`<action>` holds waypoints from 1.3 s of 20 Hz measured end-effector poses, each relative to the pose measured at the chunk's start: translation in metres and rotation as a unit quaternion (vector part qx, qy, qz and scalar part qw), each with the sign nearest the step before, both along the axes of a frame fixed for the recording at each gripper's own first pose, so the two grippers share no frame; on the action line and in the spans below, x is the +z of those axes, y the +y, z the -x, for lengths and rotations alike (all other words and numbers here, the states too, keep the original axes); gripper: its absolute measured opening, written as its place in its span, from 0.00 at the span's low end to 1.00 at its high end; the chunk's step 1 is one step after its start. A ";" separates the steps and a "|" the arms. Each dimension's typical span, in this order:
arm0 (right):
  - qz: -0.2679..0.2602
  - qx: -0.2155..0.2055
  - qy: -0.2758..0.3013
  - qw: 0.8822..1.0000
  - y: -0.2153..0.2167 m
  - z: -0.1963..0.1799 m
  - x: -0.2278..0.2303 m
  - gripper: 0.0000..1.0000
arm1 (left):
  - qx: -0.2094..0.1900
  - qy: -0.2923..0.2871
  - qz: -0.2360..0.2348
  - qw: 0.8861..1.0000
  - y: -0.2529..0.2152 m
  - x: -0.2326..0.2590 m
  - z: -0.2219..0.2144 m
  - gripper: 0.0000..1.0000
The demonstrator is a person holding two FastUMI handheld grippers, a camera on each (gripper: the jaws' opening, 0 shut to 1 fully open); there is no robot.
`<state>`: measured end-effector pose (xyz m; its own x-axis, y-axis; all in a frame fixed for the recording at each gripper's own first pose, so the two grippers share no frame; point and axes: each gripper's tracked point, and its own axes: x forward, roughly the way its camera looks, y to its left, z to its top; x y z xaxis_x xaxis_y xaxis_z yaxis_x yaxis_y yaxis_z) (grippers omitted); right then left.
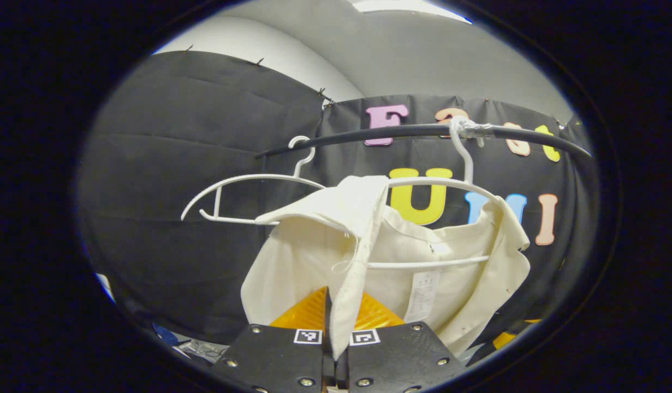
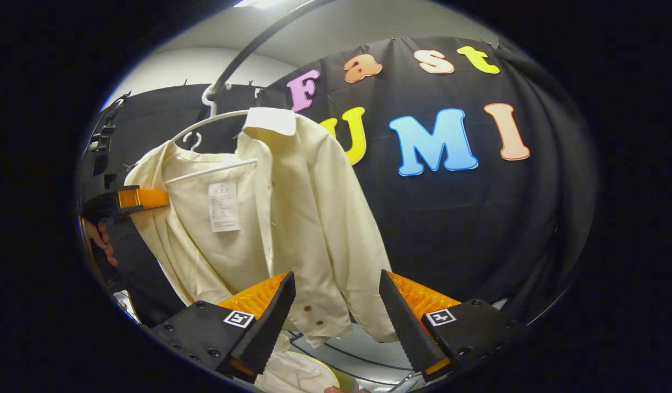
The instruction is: Grasp the clothes on the hanger with both hands and then place them into the laundry hamper below.
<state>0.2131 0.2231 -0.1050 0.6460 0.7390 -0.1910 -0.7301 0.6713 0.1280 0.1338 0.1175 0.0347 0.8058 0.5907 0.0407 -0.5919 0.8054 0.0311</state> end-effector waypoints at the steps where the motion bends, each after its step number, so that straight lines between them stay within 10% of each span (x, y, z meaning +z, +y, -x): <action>1: -0.004 0.010 -0.004 1.000 0.008 0.008 0.005 0.98 | -0.010 -0.008 0.006 1.000 -0.004 0.003 0.003 0.03; 21: -0.025 -0.081 -0.093 0.992 0.130 -0.059 0.073 0.98 | -0.075 -0.039 0.014 0.996 0.003 0.035 0.051 0.03; 23: -0.020 -0.081 -0.106 0.991 0.133 -0.067 0.078 0.89 | -0.079 -0.038 0.015 0.996 0.005 0.035 0.054 0.03; 26: -0.016 -0.096 -0.118 0.988 0.126 -0.078 0.083 0.26 | -0.082 -0.035 0.011 0.996 0.011 0.038 0.058 0.03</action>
<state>0.2907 0.3487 -0.0222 0.7993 0.6009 0.0036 -0.6009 0.7993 -0.0075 0.0760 0.1286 0.0723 0.8869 0.4533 0.0891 -0.4530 0.8912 -0.0248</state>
